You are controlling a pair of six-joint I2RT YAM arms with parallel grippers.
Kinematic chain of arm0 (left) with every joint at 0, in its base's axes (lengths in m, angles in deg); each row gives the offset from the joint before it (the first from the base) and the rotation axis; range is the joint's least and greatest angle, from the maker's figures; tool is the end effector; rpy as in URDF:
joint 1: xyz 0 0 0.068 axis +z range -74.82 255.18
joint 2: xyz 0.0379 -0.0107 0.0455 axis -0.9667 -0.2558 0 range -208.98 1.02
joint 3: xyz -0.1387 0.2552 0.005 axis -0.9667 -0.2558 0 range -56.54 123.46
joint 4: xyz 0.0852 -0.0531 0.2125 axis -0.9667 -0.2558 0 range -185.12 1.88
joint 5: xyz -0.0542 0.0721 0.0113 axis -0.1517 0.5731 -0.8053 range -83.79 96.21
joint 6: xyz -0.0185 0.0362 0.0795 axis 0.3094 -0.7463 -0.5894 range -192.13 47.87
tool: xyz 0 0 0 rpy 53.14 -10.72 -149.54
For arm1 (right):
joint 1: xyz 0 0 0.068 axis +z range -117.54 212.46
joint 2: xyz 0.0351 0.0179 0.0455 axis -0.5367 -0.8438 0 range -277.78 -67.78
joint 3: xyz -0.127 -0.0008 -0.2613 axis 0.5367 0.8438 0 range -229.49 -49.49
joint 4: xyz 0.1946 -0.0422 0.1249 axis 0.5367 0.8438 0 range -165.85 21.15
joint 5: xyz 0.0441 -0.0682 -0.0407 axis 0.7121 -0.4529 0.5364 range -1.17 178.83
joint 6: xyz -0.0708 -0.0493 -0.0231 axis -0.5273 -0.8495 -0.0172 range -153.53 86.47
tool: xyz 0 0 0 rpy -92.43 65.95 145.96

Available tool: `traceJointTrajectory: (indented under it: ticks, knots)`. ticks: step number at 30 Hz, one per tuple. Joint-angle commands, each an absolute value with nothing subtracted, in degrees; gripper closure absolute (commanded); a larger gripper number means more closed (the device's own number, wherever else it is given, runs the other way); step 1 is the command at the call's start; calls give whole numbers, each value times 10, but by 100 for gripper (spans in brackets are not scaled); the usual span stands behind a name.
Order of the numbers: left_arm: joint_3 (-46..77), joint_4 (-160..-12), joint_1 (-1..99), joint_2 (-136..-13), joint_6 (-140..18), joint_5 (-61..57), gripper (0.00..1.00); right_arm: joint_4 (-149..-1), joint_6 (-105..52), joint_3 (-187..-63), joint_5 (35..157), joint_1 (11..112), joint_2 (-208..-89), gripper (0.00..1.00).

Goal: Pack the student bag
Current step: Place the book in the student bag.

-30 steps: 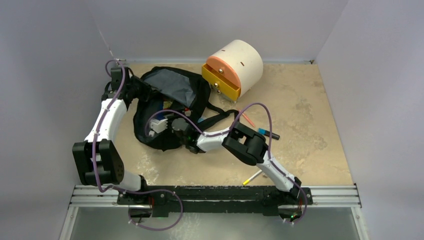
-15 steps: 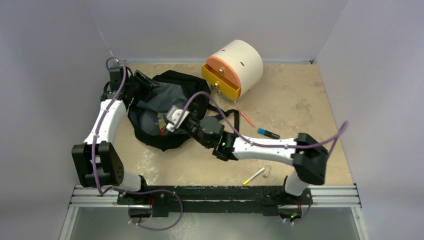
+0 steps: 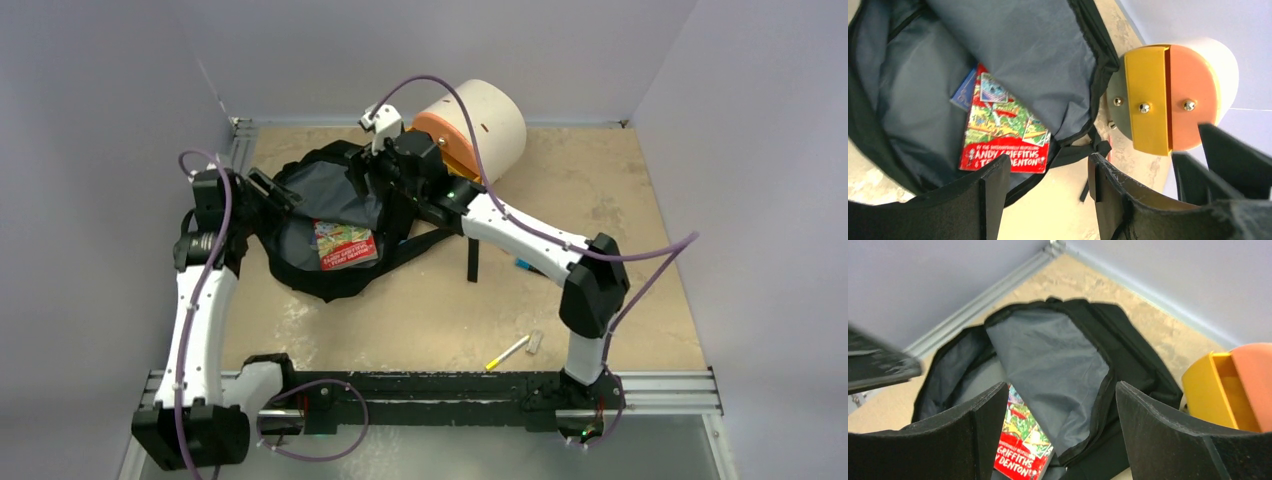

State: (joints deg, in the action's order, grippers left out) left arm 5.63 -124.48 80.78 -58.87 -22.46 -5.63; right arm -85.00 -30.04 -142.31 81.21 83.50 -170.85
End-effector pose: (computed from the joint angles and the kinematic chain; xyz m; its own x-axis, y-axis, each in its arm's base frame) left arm 0.2188 0.0050 0.3411 -0.4171 -0.7906 -0.4483 -0.3775 0.5994 -0.7058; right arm 0.2977 0.3515 0.4059 -0.0538 0.0292 -0.9981 -0.6855 0.7258 0.0582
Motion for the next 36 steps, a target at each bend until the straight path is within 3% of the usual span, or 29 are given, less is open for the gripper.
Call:
traceJointTrajectory:
  ticks: [1, 8, 13, 21, 28, 36]
  knots:
    - [7, -1306, 812, -536, -240, -22, 42, -705, -268, -1501, 857, 829, -1752, 20]
    - [-57, -1267, 812, -528, -246, -48, 46, -705, -298, -1457, 894, 827, -1744, 22]
    - [-55, -1224, 811, -597, -281, -87, 50, -667, -291, -1478, 891, 827, -1780, 21]
    - [-87, -1184, 787, -633, -299, -45, 50, -688, -215, -1476, 887, 813, -1798, 20]
    - [-110, -1187, 662, -657, -203, -1, 48, -695, -210, -1466, 887, 812, -1796, 20]
    - [-169, -1174, 652, -636, -120, 12, 46, -711, -210, -1438, 887, 812, -1785, 19]
